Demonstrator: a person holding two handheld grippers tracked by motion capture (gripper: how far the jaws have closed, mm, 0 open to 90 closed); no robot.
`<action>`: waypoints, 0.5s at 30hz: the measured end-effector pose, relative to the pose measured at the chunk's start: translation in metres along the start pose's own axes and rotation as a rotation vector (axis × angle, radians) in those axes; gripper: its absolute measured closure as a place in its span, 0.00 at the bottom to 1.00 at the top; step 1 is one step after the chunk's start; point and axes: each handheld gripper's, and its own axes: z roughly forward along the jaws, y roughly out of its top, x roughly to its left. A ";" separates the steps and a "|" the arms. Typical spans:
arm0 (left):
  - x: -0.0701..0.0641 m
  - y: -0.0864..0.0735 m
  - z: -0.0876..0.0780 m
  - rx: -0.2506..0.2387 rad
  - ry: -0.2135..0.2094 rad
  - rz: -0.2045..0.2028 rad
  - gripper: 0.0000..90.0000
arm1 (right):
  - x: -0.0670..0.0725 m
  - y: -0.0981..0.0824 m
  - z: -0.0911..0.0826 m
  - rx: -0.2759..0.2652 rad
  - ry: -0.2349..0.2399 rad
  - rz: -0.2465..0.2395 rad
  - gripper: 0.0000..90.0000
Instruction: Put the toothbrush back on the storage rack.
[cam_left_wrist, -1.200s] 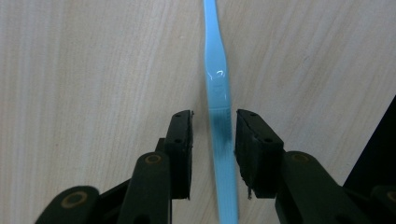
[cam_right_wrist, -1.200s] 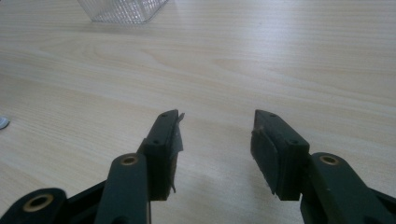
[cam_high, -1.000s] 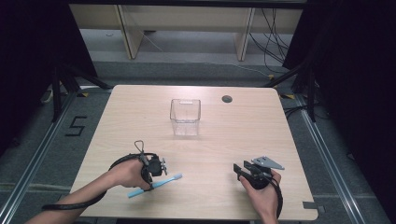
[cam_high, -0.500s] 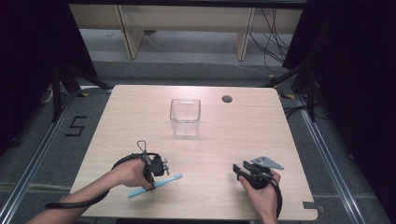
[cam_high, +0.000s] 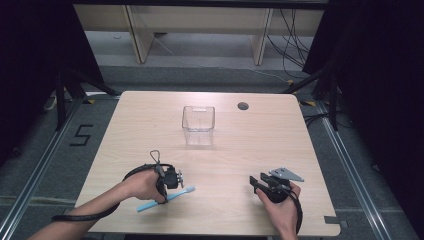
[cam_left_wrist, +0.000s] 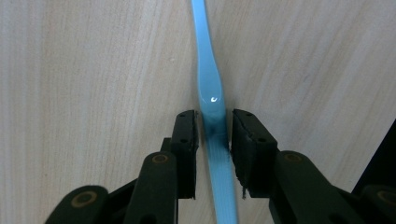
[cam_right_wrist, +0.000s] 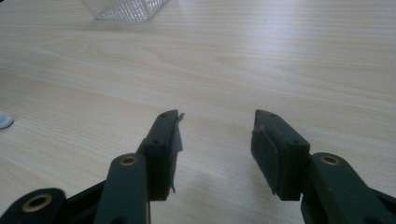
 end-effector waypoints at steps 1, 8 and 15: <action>0.000 0.000 0.000 0.002 0.000 0.002 0.78 | 0.000 0.000 0.000 0.000 0.001 0.000 0.58; -0.001 0.002 0.003 0.006 -0.002 0.012 0.79 | -0.002 0.000 0.001 0.000 0.004 -0.018 0.58; -0.003 0.006 0.003 0.021 0.019 0.027 0.83 | -0.002 0.000 0.001 0.002 0.005 -0.025 0.58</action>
